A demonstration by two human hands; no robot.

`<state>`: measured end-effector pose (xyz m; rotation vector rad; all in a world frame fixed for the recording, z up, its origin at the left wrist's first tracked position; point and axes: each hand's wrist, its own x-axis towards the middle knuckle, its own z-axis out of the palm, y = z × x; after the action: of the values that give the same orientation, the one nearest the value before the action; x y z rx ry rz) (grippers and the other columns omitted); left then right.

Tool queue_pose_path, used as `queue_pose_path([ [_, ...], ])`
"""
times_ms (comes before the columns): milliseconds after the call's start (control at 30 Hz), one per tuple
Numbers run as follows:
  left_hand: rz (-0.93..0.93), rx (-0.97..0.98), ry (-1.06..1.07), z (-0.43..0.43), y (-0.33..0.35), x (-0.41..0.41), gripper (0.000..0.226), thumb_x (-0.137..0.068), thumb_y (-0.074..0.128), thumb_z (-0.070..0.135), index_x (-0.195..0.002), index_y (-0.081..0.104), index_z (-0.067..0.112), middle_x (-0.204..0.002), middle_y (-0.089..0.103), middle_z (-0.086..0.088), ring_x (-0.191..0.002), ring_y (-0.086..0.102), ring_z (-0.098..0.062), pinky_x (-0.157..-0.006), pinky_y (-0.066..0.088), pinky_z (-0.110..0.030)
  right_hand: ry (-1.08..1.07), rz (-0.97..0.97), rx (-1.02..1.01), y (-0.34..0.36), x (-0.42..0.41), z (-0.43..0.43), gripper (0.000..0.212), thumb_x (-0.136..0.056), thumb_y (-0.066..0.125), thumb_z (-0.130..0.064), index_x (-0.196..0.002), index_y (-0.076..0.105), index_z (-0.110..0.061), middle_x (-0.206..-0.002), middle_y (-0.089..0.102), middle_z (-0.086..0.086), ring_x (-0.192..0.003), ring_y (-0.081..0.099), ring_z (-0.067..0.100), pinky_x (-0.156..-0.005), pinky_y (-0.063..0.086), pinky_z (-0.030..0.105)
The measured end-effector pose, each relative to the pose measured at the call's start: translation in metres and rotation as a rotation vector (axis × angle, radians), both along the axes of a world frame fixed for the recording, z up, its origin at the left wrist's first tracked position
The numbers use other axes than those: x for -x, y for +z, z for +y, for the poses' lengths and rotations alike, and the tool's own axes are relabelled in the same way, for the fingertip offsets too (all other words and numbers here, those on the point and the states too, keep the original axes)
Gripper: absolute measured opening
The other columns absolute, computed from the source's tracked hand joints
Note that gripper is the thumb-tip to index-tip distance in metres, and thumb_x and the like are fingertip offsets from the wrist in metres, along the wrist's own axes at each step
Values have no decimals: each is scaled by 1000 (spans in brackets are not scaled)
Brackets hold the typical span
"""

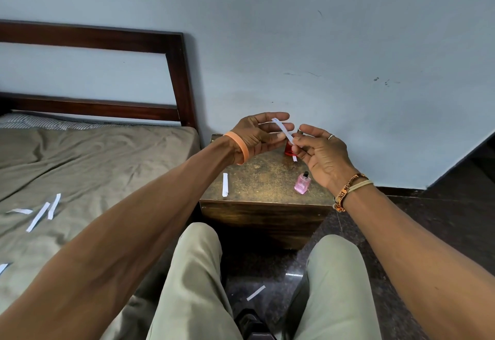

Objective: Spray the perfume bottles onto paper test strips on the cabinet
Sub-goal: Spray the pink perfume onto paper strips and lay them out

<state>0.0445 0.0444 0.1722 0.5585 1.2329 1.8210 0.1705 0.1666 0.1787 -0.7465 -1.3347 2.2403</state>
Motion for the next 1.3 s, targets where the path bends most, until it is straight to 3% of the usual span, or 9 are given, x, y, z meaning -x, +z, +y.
queue_pose_path([
  [100, 15, 13, 59, 4, -2, -2, 36, -83, 57, -18, -108, 66, 7, -87, 73, -8, -84, 71, -18, -78, 59, -31, 50, -9, 4, -3, 1, 0, 29, -79, 69, 8, -107, 66, 1, -93, 71, 21, -78, 71, 26, -65, 59, 27],
  [267, 48, 112, 217, 13, -9, 2, 27, -76, 70, -13, -100, 67, 1, -83, 72, -10, -77, 71, -21, -68, 60, -30, 212, -119, -120, -20, 5, 0, 33, -89, 69, -30, -108, 70, -3, -96, 73, 19, -78, 71, 22, -71, 59, 33],
  [400, 17, 222, 241, 18, -18, 7, 21, -76, 74, -4, -94, 66, 3, -79, 71, -12, -66, 70, -17, -60, 59, -27, 216, -142, -38, -36, 10, 3, 23, -93, 64, -12, -112, 66, 0, -99, 72, 20, -80, 71, 23, -75, 59, 33],
  [500, -47, 265, 280, 22, -27, 16, 13, -80, 76, 11, -89, 69, 6, -75, 70, -9, -63, 66, -15, -59, 57, -26, 243, -163, 62, -44, 16, 4, 21, -94, 62, -13, -111, 65, -1, -95, 73, 16, -77, 71, 20, -75, 58, 32],
  [733, -133, 361, 271, 28, -54, 26, 32, -81, 73, 37, -90, 70, 6, -78, 71, -8, -67, 67, -16, -67, 58, -27, 247, -215, 169, -67, 32, 8, 19, -94, 62, -15, -105, 66, -1, -85, 73, 11, -71, 69, 17, -69, 58, 28],
  [1000, -104, 506, 333, 43, -97, 32, 17, -83, 74, 18, -93, 69, 5, -76, 71, -10, -57, 65, -15, -58, 58, -28, 249, -386, 85, -104, 50, 9, 15, -95, 61, -16, -98, 68, -3, -84, 72, 12, -74, 68, 18, -76, 57, 30],
  [1133, -164, 609, 377, 54, -128, 33, 12, -87, 70, 20, -89, 68, 8, -81, 69, -10, -62, 63, -14, -51, 57, -23, 211, -553, -83, -123, 50, 14, 16, -93, 65, -16, -104, 69, -5, -89, 73, 11, -75, 69, 17, -73, 58, 30],
  [1233, -174, 618, 419, 64, -147, 37, 8, -87, 69, 16, -84, 65, 10, -81, 69, -9, -61, 63, -13, -49, 55, -22, 6, -572, -483, -133, 46, 33, 8, -86, 71, -20, -91, 68, -25, -94, 73, 4, -83, 70, 15, -76, 60, 33],
  [1300, -175, 598, 435, 69, -156, 38, 10, -86, 69, 10, -80, 61, 12, -82, 69, -10, -65, 67, -14, -55, 57, -26, -140, -532, -652, -131, 44, 50, 12, -84, 69, -24, -94, 68, -32, -96, 71, -4, -88, 69, 13, -83, 59, 36],
])
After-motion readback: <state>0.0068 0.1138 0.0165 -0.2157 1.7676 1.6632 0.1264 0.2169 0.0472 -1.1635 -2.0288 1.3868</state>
